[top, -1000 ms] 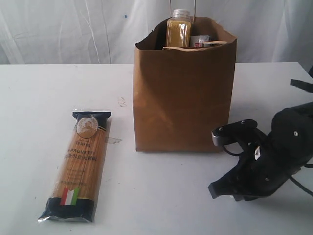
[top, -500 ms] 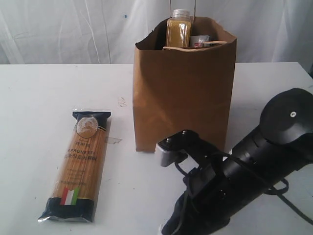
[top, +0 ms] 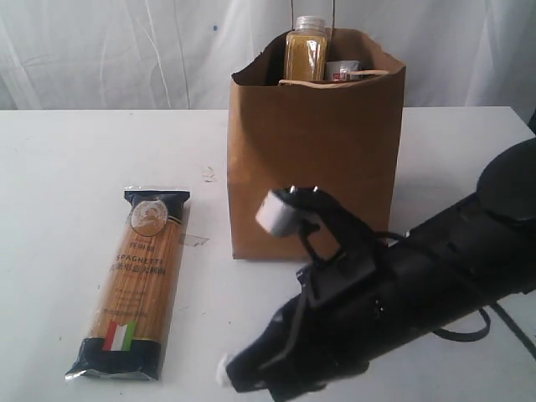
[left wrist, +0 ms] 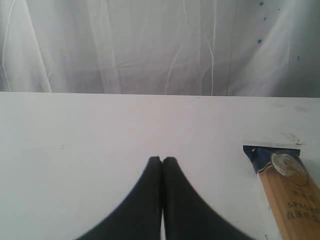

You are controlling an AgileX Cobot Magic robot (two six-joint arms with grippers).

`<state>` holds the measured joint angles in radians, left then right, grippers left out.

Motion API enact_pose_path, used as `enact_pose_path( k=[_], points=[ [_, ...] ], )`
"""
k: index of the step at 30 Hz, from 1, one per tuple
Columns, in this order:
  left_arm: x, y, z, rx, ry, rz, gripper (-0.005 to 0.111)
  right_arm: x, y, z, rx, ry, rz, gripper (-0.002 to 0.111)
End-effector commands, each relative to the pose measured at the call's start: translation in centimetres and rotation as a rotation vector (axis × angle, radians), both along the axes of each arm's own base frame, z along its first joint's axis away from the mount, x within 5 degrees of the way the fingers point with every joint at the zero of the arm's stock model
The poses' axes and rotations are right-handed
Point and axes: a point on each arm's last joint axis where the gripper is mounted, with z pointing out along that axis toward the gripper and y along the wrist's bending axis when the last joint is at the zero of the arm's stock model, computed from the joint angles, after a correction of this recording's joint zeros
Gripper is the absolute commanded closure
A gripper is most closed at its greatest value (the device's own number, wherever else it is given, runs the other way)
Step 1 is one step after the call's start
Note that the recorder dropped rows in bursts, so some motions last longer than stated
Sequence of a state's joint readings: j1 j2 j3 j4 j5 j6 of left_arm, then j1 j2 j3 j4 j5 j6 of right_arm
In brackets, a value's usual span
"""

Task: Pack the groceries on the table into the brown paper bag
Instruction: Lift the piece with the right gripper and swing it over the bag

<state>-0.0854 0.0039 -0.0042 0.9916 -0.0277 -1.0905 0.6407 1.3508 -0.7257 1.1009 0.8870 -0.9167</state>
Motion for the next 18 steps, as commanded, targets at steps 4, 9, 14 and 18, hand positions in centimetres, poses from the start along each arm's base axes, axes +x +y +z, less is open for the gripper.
enact_pose_path(
  k=[4,9,14,18],
  points=[
    [0.0,-0.1,-0.1,0.010,-0.003,-0.010,0.106,-0.5,0.7,7.1,0.461,0.149,-0.214,0.103],
    [0.0,-0.1,-0.1,0.010,-0.003,-0.010,0.106,-0.3,0.5,11.7,0.647,0.089,-0.252,0.103],
    [0.0,-0.1,-0.1,0.010,-0.003,-0.010,0.106,2.2,-0.4,16.7,0.677,-0.339,-0.451,0.103],
    [0.0,-0.1,-0.1,0.010,-0.003,-0.010,0.106,7.1,-4.8,16.6,0.304,-0.756,-1.031,0.103]
  ],
)
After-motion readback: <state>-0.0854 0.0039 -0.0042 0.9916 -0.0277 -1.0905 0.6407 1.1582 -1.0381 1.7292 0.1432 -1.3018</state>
